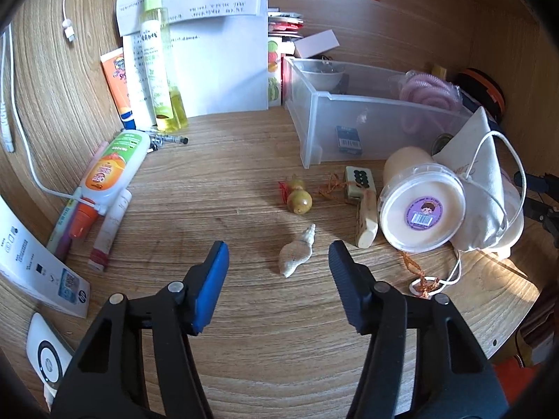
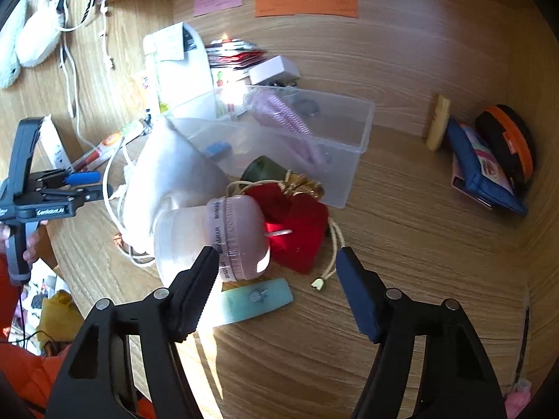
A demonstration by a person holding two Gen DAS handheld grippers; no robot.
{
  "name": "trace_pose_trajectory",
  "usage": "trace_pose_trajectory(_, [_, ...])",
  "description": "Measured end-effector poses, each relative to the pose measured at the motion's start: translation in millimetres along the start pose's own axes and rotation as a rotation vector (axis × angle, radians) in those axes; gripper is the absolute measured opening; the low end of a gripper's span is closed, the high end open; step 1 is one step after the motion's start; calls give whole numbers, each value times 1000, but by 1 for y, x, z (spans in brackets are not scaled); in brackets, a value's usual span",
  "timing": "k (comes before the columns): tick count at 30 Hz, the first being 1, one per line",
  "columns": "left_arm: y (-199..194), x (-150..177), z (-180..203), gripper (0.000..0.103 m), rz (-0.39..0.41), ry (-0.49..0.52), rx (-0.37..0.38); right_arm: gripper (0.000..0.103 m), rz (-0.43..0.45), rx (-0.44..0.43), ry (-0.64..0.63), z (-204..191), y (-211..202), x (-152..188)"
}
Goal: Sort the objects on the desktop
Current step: 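Grasp the pink round fan with the right tool while the left grasps the seashell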
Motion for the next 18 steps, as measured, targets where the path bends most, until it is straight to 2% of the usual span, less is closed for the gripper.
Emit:
trace_pose_trajectory(10, [7, 2, 3, 53, -20, 1, 12, 66, -33, -24, -57, -13, 16, -10])
trace_pose_trajectory(18, [14, 4, 2, 51, -38, -1, 17, 67, -84, -86, -25, -14, 36, -24])
Point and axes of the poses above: each gripper's, at about its wrist camera, not at the fingertips, and y roughly the way its jaws point, z to its right, x to its underside, the point moved 2 cm from there along y, roughly the way its jaws point, and after that the axes turned 1 degree about -y, right-handed, at the moved point
